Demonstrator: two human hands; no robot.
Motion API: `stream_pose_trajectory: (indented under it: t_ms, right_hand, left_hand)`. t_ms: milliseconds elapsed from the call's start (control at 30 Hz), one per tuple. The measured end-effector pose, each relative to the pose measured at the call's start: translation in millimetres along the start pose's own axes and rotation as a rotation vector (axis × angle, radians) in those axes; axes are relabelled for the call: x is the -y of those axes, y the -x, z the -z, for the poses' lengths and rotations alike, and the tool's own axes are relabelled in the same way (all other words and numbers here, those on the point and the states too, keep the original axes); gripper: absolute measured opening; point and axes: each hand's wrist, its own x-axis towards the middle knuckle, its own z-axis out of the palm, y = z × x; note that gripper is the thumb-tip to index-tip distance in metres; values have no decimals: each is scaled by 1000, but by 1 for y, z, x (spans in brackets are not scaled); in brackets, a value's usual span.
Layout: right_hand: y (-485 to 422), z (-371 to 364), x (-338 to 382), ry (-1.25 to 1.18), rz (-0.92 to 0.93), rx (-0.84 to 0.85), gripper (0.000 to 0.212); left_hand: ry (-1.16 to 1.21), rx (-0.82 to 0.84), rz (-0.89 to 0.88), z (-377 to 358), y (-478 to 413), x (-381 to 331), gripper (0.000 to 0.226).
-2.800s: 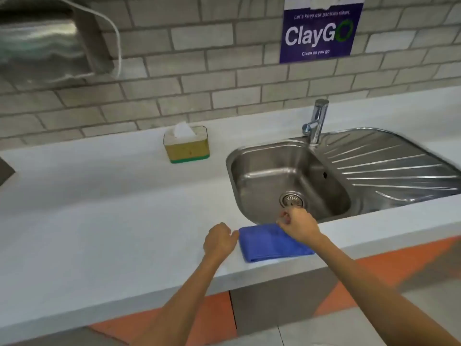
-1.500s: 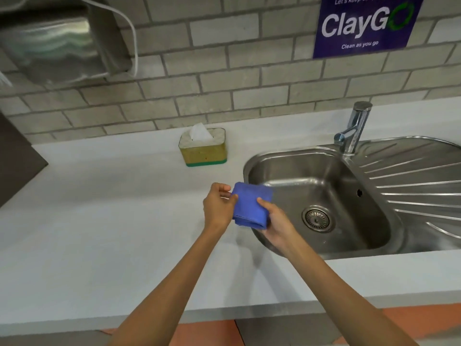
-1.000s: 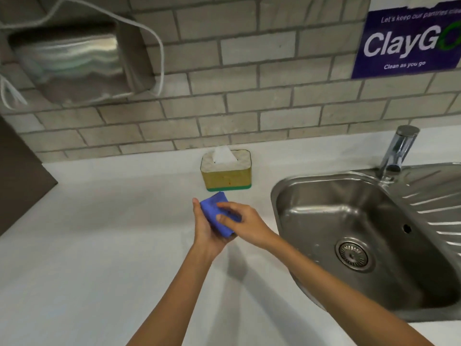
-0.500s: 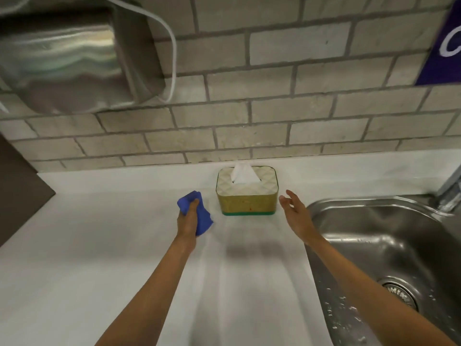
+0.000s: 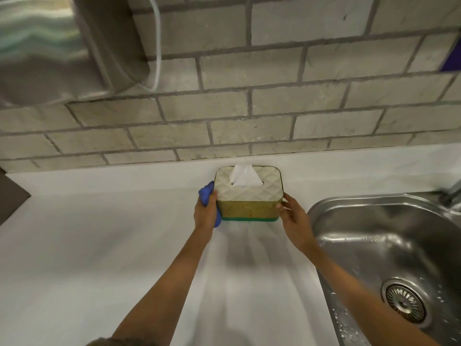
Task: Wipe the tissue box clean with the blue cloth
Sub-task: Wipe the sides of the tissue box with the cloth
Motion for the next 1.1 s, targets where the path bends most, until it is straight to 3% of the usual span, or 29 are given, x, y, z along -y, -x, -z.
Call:
stream_pose_trajectory:
  t_ms: [167,367,600,833,967,1100]
  right_hand:
    - [33,8,5,-59,-29,-86,36]
    - [98,24,22,-36,-49,-73,34]
    - [155,36,41,27,-52,-42,49]
    - [162,39,44,41,-100,37,57]
    - [144,40,41,44,-89,67,36]
    - [127,30,37,-94,-140,178,30]
  left_hand:
    - [-5,13,-39,13,34,10,40]
    - [-154,-52,-3,40,86,21,41]
    - [-388,-25,-68,77,132,25,26]
    - [-485,-32,-103,88,146,17,28]
    - [-480,-47,-109,82,145,13,29]
    - [-449,-58,-96,78,145,11,29]
